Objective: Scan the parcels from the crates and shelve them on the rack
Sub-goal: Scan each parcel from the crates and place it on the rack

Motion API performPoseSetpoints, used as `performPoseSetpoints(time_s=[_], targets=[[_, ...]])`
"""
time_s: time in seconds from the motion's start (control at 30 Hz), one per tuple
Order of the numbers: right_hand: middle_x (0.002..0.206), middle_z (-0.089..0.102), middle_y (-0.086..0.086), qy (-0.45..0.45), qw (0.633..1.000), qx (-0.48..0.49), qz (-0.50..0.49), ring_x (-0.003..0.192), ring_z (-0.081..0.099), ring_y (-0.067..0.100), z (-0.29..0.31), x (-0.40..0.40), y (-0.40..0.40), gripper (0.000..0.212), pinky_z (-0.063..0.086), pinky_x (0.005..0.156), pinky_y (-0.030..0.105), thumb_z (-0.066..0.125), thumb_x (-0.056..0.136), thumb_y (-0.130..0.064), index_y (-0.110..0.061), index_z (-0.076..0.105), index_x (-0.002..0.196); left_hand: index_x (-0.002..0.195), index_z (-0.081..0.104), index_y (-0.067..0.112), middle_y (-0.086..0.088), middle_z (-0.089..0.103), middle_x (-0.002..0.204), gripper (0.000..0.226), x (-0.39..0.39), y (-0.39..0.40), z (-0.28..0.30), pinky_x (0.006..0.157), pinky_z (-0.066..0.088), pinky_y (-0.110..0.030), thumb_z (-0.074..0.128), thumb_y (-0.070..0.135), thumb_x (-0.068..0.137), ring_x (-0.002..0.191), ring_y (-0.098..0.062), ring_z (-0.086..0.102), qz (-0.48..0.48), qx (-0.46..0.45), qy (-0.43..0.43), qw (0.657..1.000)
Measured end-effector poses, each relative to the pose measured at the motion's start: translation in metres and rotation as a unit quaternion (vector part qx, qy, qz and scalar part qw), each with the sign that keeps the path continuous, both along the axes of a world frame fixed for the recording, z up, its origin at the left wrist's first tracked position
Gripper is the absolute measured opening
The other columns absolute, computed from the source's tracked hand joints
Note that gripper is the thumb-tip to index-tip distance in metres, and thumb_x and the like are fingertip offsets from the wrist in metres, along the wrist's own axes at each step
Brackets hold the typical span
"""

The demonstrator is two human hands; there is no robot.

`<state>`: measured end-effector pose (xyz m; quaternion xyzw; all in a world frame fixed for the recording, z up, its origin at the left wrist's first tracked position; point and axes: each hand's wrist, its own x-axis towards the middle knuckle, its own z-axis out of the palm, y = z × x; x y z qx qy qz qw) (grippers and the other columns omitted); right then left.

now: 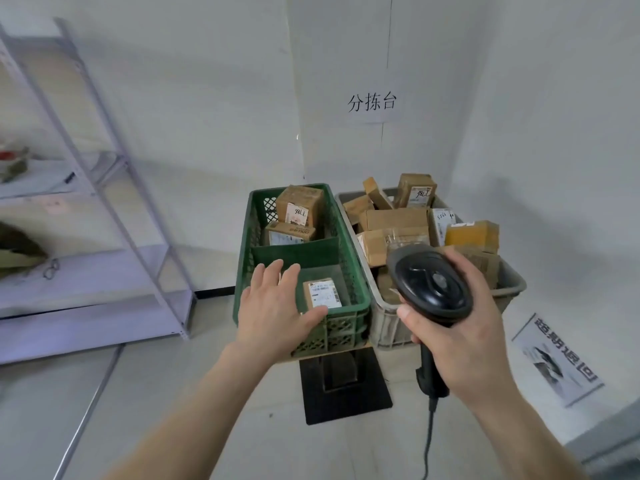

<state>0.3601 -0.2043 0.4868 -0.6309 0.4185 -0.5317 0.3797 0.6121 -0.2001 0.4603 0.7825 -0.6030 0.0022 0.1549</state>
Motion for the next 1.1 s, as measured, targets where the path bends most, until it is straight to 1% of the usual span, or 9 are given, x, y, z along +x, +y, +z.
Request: performPoseSetpoints(time_s=[0.07, 0.13, 0.23, 0.37, 0.5, 0.63, 0.77, 0.97, 1.1], targets=[[0.120, 0.057, -0.037, 0.013, 1.000, 0.000, 0.004, 0.119, 0.059, -0.002, -0.005, 0.002, -0.015, 0.088, 0.056, 0.101, 0.038, 0.089, 0.073, -0.008, -0.037, 0.046, 0.144, 0.155, 0.029, 0.025, -0.004, 0.028, 0.163, 0.090, 0.005, -0.019, -0.005, 0.118, 0.033, -0.051, 0.055, 0.074, 0.085, 0.151, -0.028, 0.019, -0.001, 0.010, 0.000, 1.000], [0.116, 0.057, -0.042, 0.029, 1.000, 0.006, 0.002, 0.115, 0.055, -0.015, -0.009, 0.005, -0.028, 0.087, 0.047, 0.097, 0.008, 0.088, 0.073, -0.005, -0.037, 0.046, 0.141, 0.155, 0.029, 0.026, -0.003, 0.028, 0.163, 0.089, 0.011, -0.040, -0.013, 0.119, 0.032, -0.051, 0.057, 0.073, 0.085, 0.151, -0.027, 0.020, -0.002, 0.027, 0.006, 1.000], [0.107, 0.055, -0.050, 0.034, 0.999, 0.034, 0.005, 0.108, 0.053, -0.024, -0.013, 0.015, -0.047, 0.087, 0.038, 0.086, -0.006, 0.086, 0.074, -0.001, -0.036, 0.043, 0.140, 0.155, 0.031, 0.025, -0.003, 0.031, 0.162, 0.089, 0.023, -0.072, -0.029, 0.117, 0.036, -0.050, 0.061, 0.069, 0.084, 0.150, -0.027, 0.023, -0.011, 0.058, 0.020, 0.998], [0.115, 0.057, -0.043, 0.063, 0.997, 0.039, 0.008, 0.113, 0.055, -0.018, -0.024, 0.033, -0.074, 0.086, 0.040, 0.090, -0.002, 0.086, 0.073, 0.001, -0.022, 0.045, 0.146, 0.157, 0.028, 0.024, -0.003, 0.031, 0.162, 0.091, 0.043, -0.120, -0.057, 0.114, 0.037, -0.049, 0.066, 0.064, 0.085, 0.150, -0.027, 0.025, -0.034, 0.120, 0.058, 0.991], [0.114, 0.053, -0.049, 0.107, 0.994, 0.006, -0.013, 0.114, 0.054, -0.017, -0.030, 0.059, -0.103, 0.081, 0.042, 0.096, 0.002, 0.086, 0.072, 0.004, -0.015, 0.047, 0.140, 0.159, 0.024, 0.021, -0.006, 0.031, 0.162, 0.098, 0.064, -0.174, -0.089, 0.115, 0.039, -0.048, 0.069, 0.064, 0.083, 0.147, -0.029, 0.032, -0.074, 0.200, 0.083, 0.973], [0.130, 0.060, -0.019, 0.097, 0.995, 0.009, -0.014, 0.127, 0.057, 0.008, -0.037, 0.087, -0.134, 0.086, 0.050, 0.107, 0.028, 0.087, 0.071, -0.030, -0.026, 0.044, 0.145, 0.159, 0.023, 0.021, -0.007, 0.031, 0.161, 0.103, 0.079, -0.220, -0.115, 0.114, 0.041, -0.049, 0.071, 0.067, 0.080, 0.145, -0.031, 0.036, -0.099, 0.267, 0.083, 0.955], [0.122, 0.063, -0.028, 0.085, 0.996, 0.020, -0.022, 0.120, 0.061, 0.000, -0.039, 0.110, -0.158, 0.073, 0.048, 0.098, 0.012, 0.081, 0.072, -0.012, -0.035, 0.048, 0.133, 0.156, 0.031, 0.018, -0.010, 0.041, 0.155, 0.099, 0.088, -0.248, -0.134, 0.110, 0.044, -0.044, 0.071, 0.067, 0.080, 0.137, -0.030, 0.046, -0.131, 0.313, 0.084, 0.937], [0.126, 0.062, -0.023, 0.094, 0.994, 0.041, -0.025, 0.123, 0.060, 0.003, -0.050, 0.120, -0.182, 0.083, 0.047, 0.100, 0.012, 0.085, 0.074, 0.006, -0.034, 0.046, 0.135, 0.136, 0.053, 0.014, -0.006, 0.062, 0.133, 0.075, 0.095, -0.272, -0.152, 0.097, 0.049, -0.035, 0.075, 0.060, 0.081, 0.118, -0.025, 0.058, -0.176, 0.369, 0.111, 0.906], [0.129, 0.061, -0.023, 0.094, 0.994, 0.052, -0.024, 0.125, 0.058, 0.002, -0.053, 0.117, -0.195, 0.086, 0.047, 0.101, 0.013, 0.087, 0.074, 0.000, -0.035, 0.043, 0.140, 0.112, 0.054, 0.021, 0.001, 0.063, 0.109, 0.058, 0.094, -0.281, -0.159, 0.079, 0.047, -0.031, 0.080, 0.059, 0.076, 0.097, -0.018, 0.058, -0.161, 0.371, 0.162, 0.900]])
